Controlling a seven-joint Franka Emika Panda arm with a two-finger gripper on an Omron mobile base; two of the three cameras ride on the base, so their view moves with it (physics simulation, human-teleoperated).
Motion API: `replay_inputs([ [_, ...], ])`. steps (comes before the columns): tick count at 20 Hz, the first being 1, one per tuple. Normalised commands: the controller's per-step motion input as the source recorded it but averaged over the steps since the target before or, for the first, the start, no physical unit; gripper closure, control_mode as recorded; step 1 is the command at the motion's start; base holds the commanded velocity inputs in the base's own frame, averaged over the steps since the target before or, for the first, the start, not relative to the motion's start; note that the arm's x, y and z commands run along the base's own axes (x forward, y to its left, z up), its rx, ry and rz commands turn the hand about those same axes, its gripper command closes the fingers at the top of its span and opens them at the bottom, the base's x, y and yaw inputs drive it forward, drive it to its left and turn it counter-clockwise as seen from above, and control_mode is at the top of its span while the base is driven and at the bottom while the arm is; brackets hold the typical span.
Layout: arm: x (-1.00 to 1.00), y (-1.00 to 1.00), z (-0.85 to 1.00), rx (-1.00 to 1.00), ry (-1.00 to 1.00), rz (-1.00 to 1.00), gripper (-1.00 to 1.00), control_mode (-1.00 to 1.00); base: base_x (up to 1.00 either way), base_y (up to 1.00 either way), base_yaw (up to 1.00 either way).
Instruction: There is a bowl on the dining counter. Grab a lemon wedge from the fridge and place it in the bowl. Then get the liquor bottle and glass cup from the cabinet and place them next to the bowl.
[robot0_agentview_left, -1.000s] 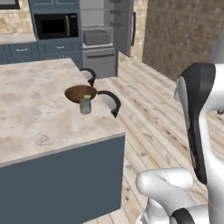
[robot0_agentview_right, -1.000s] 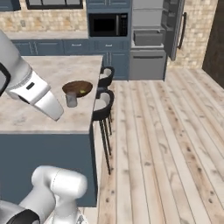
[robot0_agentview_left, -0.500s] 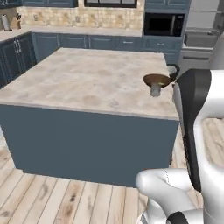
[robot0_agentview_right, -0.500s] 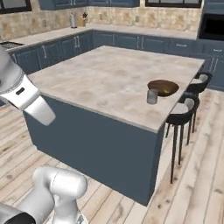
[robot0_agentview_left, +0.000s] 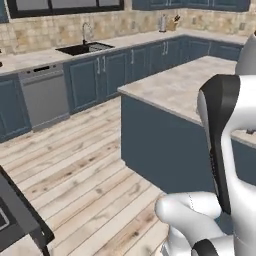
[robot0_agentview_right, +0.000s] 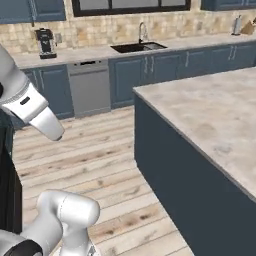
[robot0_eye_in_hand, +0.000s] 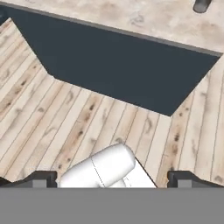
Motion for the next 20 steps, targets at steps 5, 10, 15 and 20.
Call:
replay_inputs([
  [5,0.00,0.00,0.00,0.00,0.00,0.00,-1.00,1.00,-0.07,0.38,0.97],
  [10,0.00,0.00,0.00,0.00,0.00,0.00,-1.00,1.00,0.29,0.09,0.76],
  [15,0.00,0.00,0.00,0.00,0.00,0.00,-1.00,1.00,0.50,-0.31,0.33],
  [20,0.00,0.00,0.00,0.00,0.00,0.00,-1.00,1.00,0.50,-0.65,0.12],
])
